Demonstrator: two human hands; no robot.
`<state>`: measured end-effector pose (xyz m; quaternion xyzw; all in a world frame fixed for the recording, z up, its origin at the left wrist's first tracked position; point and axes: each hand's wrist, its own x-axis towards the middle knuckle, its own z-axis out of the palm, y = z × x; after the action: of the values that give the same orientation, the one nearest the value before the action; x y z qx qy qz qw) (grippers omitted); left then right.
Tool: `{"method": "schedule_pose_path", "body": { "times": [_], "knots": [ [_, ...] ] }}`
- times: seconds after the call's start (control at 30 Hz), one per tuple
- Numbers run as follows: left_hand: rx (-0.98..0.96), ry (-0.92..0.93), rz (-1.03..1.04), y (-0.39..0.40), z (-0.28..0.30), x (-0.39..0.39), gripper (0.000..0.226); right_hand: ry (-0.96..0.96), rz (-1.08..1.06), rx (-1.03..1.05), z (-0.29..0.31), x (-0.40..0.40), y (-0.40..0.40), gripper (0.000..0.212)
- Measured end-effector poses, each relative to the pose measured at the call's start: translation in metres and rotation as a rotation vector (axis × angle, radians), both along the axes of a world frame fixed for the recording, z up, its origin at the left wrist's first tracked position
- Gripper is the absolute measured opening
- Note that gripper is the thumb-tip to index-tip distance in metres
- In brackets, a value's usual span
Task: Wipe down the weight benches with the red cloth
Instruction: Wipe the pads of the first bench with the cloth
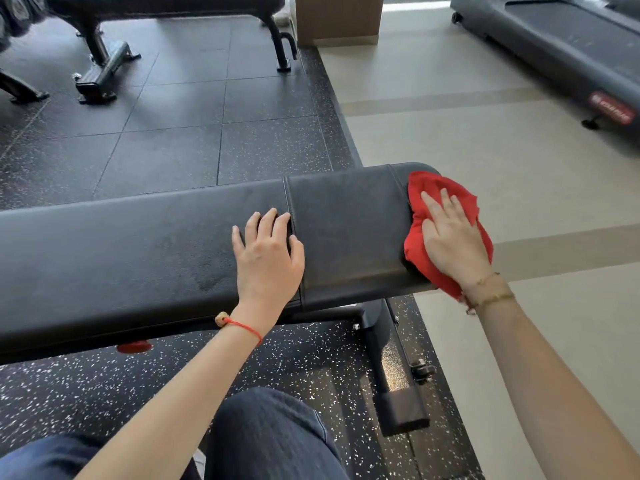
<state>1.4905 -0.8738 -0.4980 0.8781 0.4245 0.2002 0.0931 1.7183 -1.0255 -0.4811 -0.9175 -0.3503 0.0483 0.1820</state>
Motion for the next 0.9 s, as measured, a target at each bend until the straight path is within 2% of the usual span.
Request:
{"method": "schedule_pose_path", "body": {
  "times": [0.17,0.3,0.43,0.57,0.7,0.9],
  "knots": [
    [0.0,0.01,0.006,-0.002,0.001,0.003,0.045,0.039,0.071,-0.073,0.011,0.033,0.061,0.054],
    [0.005,0.021,0.017,-0.002,0.002,0.003,0.044,-0.009,0.179,-0.102,0.016,0.019,0.095,0.054],
    [0.002,0.006,0.022,-0.001,0.003,0.003,0.043,-0.107,0.346,-0.068,0.009,-0.03,0.09,0.053],
    [0.001,-0.011,0.02,0.001,0.001,0.001,0.043,-0.16,0.477,-0.023,0.002,-0.072,0.048,0.054],
    [0.001,-0.008,0.013,0.001,0.0,0.0,0.044,-0.179,0.381,-0.017,-0.003,-0.079,0.001,0.056],
    [0.01,0.009,0.006,0.0,0.0,-0.001,0.045,-0.153,0.042,-0.063,-0.001,-0.02,-0.007,0.054]
  ]
}}
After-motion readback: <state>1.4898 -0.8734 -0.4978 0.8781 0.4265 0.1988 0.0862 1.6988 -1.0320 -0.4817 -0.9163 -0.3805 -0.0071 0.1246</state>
